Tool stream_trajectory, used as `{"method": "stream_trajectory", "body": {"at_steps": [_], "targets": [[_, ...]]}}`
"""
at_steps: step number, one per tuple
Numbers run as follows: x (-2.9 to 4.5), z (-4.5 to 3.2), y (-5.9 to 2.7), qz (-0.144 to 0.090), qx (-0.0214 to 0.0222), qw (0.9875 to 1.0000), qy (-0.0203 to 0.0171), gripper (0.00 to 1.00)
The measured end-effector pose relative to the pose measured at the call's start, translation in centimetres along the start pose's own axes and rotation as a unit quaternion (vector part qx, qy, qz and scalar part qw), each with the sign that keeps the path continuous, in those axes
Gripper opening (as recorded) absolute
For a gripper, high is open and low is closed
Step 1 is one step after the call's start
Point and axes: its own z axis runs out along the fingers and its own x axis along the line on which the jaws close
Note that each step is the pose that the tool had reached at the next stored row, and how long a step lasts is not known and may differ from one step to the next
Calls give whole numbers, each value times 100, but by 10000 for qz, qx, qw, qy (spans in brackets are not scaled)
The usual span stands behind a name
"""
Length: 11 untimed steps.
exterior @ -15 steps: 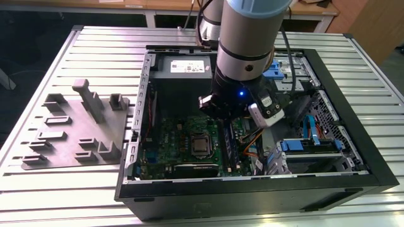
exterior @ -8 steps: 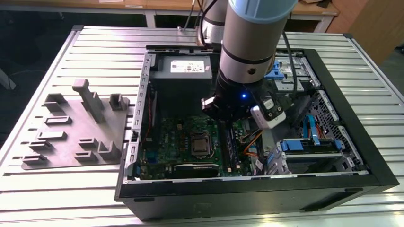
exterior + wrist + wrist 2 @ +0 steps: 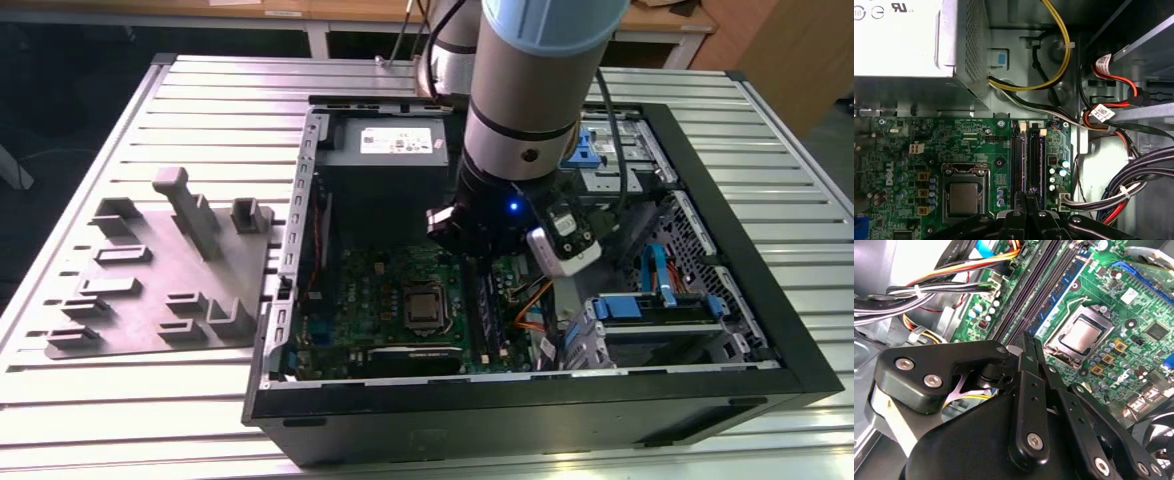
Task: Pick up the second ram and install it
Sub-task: 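Insert the second ram into the second slot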
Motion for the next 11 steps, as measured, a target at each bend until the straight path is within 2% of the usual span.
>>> {"method": "stream_trajectory", "body": {"at_steps": [6, 11], "targets": [[1, 33, -1, -10, -2, 10000, 0, 12], [2, 98, -5, -10, -14, 10000, 0, 12]]}}
